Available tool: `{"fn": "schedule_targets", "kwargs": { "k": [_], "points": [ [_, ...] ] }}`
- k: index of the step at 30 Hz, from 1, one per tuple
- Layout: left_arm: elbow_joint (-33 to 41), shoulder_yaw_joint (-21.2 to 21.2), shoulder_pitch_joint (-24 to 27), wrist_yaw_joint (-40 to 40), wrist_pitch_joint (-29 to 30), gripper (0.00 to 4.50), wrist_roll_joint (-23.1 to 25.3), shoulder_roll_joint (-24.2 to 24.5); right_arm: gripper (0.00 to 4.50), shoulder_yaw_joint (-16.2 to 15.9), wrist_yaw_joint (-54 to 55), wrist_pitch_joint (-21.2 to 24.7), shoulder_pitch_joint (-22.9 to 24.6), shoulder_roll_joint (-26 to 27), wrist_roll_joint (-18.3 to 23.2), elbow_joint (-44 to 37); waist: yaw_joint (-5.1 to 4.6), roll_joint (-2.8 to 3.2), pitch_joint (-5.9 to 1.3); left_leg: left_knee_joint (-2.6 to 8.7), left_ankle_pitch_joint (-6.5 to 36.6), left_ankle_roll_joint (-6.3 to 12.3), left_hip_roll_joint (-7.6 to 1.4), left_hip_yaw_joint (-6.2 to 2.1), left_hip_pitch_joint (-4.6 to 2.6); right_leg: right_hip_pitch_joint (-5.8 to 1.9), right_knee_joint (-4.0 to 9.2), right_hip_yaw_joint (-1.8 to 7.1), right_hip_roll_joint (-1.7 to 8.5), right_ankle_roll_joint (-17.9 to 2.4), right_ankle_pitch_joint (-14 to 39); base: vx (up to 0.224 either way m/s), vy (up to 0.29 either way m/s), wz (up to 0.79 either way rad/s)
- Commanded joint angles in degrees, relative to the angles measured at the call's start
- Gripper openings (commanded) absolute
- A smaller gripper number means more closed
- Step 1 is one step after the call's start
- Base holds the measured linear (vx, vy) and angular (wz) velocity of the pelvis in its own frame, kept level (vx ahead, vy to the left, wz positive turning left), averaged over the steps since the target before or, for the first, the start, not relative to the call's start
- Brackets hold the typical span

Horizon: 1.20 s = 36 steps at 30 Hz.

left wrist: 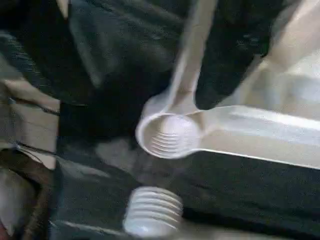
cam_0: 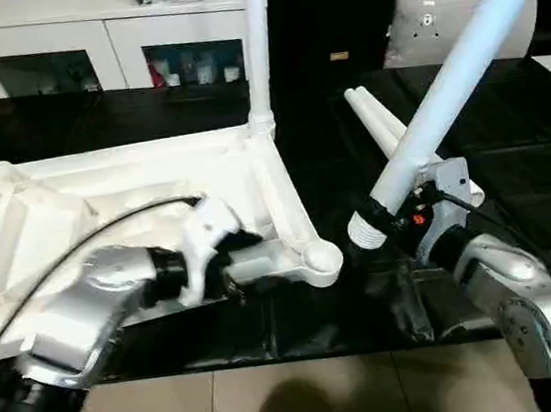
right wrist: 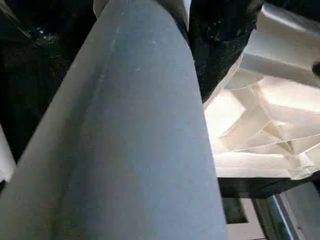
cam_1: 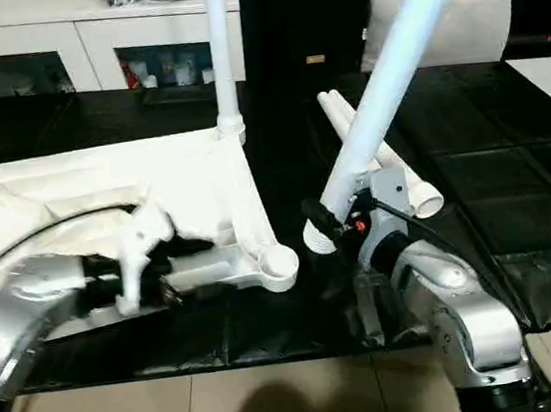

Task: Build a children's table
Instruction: Insert table leg to table base

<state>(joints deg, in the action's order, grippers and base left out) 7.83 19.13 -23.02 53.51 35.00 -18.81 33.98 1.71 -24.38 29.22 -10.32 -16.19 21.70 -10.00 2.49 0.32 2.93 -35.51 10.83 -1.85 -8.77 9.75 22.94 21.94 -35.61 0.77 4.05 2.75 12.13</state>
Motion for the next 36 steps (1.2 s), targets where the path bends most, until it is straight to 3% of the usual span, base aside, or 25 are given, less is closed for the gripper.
{"fn": "schedule_targets", "kwargs": {
  "k": [1, 5, 6, 8, 9, 10, 11, 12, 13, 15, 17, 19, 20, 22, 27, 36],
  "points": [
    [-2.0, 1.5, -1.6, 1.1, -1.4, 3.39, 2.1, -0.2, 1.91, 0.4, -1.4, 0.4, 0.1, -0.6, 0.9, -0.5, 0.04, 0.71, -3.50, 5.31, 12.8, -2.94, -2.97, -1.02, -2.00, -1.35, 3.57, 0.98, 2.71, -12.7, 4.8, 0.000, 0.000, 0.00],
    [-7.6, 3.7, -5.1, 2.7, -1.7, 3.34, 4.1, -0.9, 1.91, 0.3, -4.0, 0.6, 0.4, -1.3, 2.8, -0.9, -0.02, 0.72, -3.49, 5.32, 13.7, -2.94, -2.98, -1.07, -2.03, -1.27, 3.65, 0.95, 2.70, -13.2, 5.8, 0.000, 0.000, 0.00],
    [-9.6, 4.6, -6.4, 3.1, -0.9, 3.16, 4.7, -1.0, 1.91, -0.1, -4.6, 0.0, 0.5, -1.6, 2.4, -0.9, -0.08, 1.09, -3.53, 5.34, 14.3, -3.19, -2.92, -1.10, -2.16, -1.15, 3.68, 0.88, 2.60, -13.2, 6.4, 0.000, 0.000, 0.00],
    [-10.5, 4.9, -6.9, 3.1, -0.7, 2.89, 5.1, -1.1, 1.91, -0.2, -4.7, -0.2, 0.5, -1.7, 2.3, -0.9, -0.15, 0.90, -3.54, 5.32, 14.4, -3.22, -2.97, -1.12, -2.06, -1.25, 3.58, 0.89, 2.71, -13.5, 6.1, 0.000, 0.000, 0.00],
    [-12.5, 5.4, -7.6, 2.9, -2.1, 2.90, 6.3, -1.5, 1.91, -0.2, -4.8, -0.3, 0.7, -1.6, 2.3, -0.9, -0.26, 1.40, -3.45, 5.38, 14.8, -3.31, -2.95, -1.11, -2.09, -1.09, 3.80, 0.87, 2.63, -13.7, 6.1, 0.000, 0.000, 0.00],
    [-12.7, 5.4, -7.7, 3.0, -2.2, 2.91, 6.4, -1.5, 1.91, -0.3, -4.8, -0.3, 0.7, -1.6, 2.3, -1.0, -0.26, 1.17, -3.60, 5.29, 14.6, -3.15, -2.95, -1.15, -2.01, -1.38, 3.64, 0.88, 2.74, -13.9, 6.0, 0.000, 0.000, 0.00],
    [-14.9, 5.9, -8.3, 3.2, -3.5, 2.82, 7.5, -1.7, 1.91, -1.0, -5.1, -0.9, 1.3, -1.8, 1.6, -1.4, -0.15, 2.12, -3.69, 5.21, 14.2, -3.23, -2.92, -1.27, -2.03, -1.38, 3.50, 0.90, 2.86, -14.0, 5.5, 0.000, 0.000, 0.00],
    [-15.9, 6.3, -8.5, 3.6, -4.0, 2.65, 8.1, -1.8, 1.91, -1.5, -5.2, -1.2, 1.6, -2.0, 0.9, -1.7, -0.28, 1.63, -3.70, 5.15, 13.6, -2.79, -2.96, -1.17, -1.97, -1.43, 3.67, 0.90, 2.76, -14.1, 4.4, 0.000, 0.000, 0.00],
    [-16.6, 6.5, -8.7, 4.0, -4.2, 2.51, 8.3, -1.9, 1.91, -2.1, -5.1, -1.4, 2.0, -2.2, 0.3, -2.1, -0.16, 2.16, -3.77, 5.15, 12.8, -2.53, -2.90, -1.23, -1.87, -1.53, 3.54, 0.86, 2.77, -14.3, 3.6, 0.000, 0.000, 0.00],
    [-17.7, 6.6, -8.9, 4.5, -4.3, 2.44, 8.4, -2.2, 1.91, -2.7, -5.0, -1.4, 2.5, -2.5, -0.4, -2.6, -0.23, 1.88, -3.77, 5.08, 12.5, -2.11, -2.89, -1.14, -1.82, -1.62, 3.60, 0.89, 2.79, -14.6, 3.4, 0.000, 0.000, 0.00],
    [-19.6, 6.9, -9.4, 4.9, -5.4, 2.34, 9.0, -2.6, 1.91, -3.2, -5.6, -2.2, 2.9, -2.7, -0.7, -2.8, -0.17, 2.31, -3.74, 5.07, 13.0, -1.85, -2.97, -1.17, -1.87, -1.55, 3.63, 0.90, 2.92, -15.1, 4.5, 0.000, 0.000, 0.00],
    [-20.7, 7.2, -9.6, 5.0, -6.0, 2.06, 9.4, -2.7, 1.91, -3.2, -5.9, -2.2, 3.1, -2.7, -0.5, -2.8, -0.31, 2.24, -3.66, 5.21, 14.3, -1.89, -3.08, -1.20, -1.93, -1.47, 3.80, 0.89, 2.92, -15.1, 6.2, 0.000, 0.000, 0.00],
    [-21.7, 7.2, -9.9, 5.1, -6.6, 2.01, 9.7, -2.9, 1.91, -2.6, -6.0, -1.5, 3.0, -2.4, 0.4, -2.8, -0.30, 2.63, -3.63, 5.22, 14.6, -1.96, -3.04, -1.27, -1.96, -1.41, 3.78, 0.88, 2.90, -15.1, 6.4, 0.000, 0.000, 0.00],
    [-22.8, 7.1, -10.2, 5.2, -7.5, 1.98, 10.1, -3.2, 1.91, -2.2, -5.8, -1.0, 2.9, -2.3, 1.0, -2.6, -0.46, 2.39, -3.63, 5.29, 15.1, -1.96, -3.07, -1.26, -1.95, -1.42, 3.86, 0.86, 2.83, -15.3, 6.3, 0.000, 0.000, 0.00],
    [-24.6, 6.6, -10.7, 6.1, -9.3, 1.42, 10.8, -3.4, 1.91, -1.9, -5.9, 0.0, 2.6, -2.1, 1.8, -2.4, -0.35, 2.56, -3.73, 5.16, 13.5, -1.15, -3.08, -1.22, -1.87, -1.50, 3.72, 0.84, 2.94, -16.0, 4.3, 0.000, 0.000, 0.00],
    [-27.2, 5.4, -11.1, 8.3, -12.5, 0.68, 11.1, -3.5, 1.91, -4.3, -8.5, 1.8, -2.0, -2.6, 2.0, -0.3, -0.45, 2.59, -3.73, 5.22, 13.8, -1.51, -3.16, -1.21, -1.92, -1.49, 3.64, 0.85, 3.06, -16.2, 4.6, 0.000, 0.000, 0.00]
  ]
}}
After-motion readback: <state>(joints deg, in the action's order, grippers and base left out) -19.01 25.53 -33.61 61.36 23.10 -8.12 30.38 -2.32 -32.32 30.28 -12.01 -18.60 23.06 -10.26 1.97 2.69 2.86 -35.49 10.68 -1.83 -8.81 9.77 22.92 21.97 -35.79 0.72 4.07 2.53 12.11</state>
